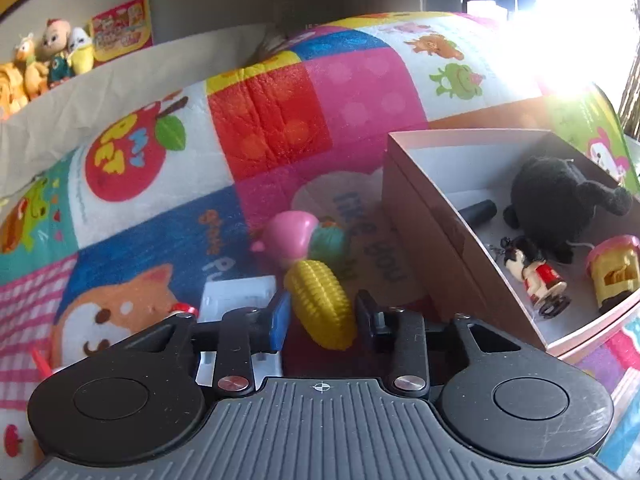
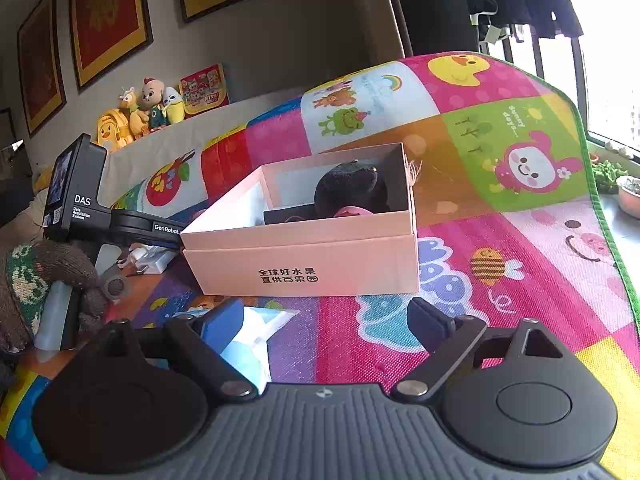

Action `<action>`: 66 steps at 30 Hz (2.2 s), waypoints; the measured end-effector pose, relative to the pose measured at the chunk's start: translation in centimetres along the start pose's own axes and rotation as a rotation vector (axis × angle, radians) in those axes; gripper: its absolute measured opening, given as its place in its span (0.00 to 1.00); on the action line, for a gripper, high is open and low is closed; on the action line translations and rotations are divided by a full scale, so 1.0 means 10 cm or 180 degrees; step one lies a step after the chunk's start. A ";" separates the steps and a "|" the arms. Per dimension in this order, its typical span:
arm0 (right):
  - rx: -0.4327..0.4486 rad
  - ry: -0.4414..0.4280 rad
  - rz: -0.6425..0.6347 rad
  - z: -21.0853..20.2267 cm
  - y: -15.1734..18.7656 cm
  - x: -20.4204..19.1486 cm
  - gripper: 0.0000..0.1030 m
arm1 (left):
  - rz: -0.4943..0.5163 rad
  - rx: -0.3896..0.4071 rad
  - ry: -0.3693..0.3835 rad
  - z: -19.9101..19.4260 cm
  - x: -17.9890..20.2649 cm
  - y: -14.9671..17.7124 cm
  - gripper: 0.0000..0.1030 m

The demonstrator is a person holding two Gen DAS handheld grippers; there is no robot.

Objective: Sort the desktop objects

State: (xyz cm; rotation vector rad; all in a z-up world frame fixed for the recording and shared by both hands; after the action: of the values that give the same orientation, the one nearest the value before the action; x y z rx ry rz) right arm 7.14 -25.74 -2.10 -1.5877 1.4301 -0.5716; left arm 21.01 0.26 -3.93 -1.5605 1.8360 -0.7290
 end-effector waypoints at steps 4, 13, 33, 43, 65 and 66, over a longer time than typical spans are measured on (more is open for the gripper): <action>0.0013 0.0007 0.0079 0.00 0.00 0.04 0.92 | 0.0088 0.0120 0.0094 -0.40 0.03 0.16 0.34; -0.0044 0.0048 0.0087 0.03 0.01 0.04 0.93 | 0.0286 0.0270 0.0946 -1.54 0.65 0.89 0.39; -0.0105 0.0189 0.0242 0.06 0.01 0.14 1.00 | 0.0013 0.0192 0.0204 -1.58 -0.05 1.18 0.95; -0.0172 0.0211 0.0250 0.09 0.03 0.14 1.00 | -0.0147 -0.0161 0.0442 -1.60 0.01 1.53 0.97; -0.0455 0.0180 0.0416 0.23 0.11 0.21 1.00 | -0.0094 0.0120 0.0374 -1.46 -0.17 1.22 1.00; -0.0444 0.0148 0.0453 0.22 0.10 0.22 1.00 | -0.0152 0.0078 0.0405 -1.41 -0.18 1.22 1.00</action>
State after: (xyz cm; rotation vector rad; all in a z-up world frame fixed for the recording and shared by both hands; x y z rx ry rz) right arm 8.88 -27.09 -4.53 -1.5731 1.6336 -0.4358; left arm 2.69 4.22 -3.52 -1.5791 1.8783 -0.8878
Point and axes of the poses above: each gripper's, at about its wrist camera, not at the fingertips, and z roughly the way its jaws point, x to its right, y to its underside, the point moved 9 cm from there along z, roughly the way its jaws point, and after that the axes turned 3 degrees about -x, right-handed, at the moved point
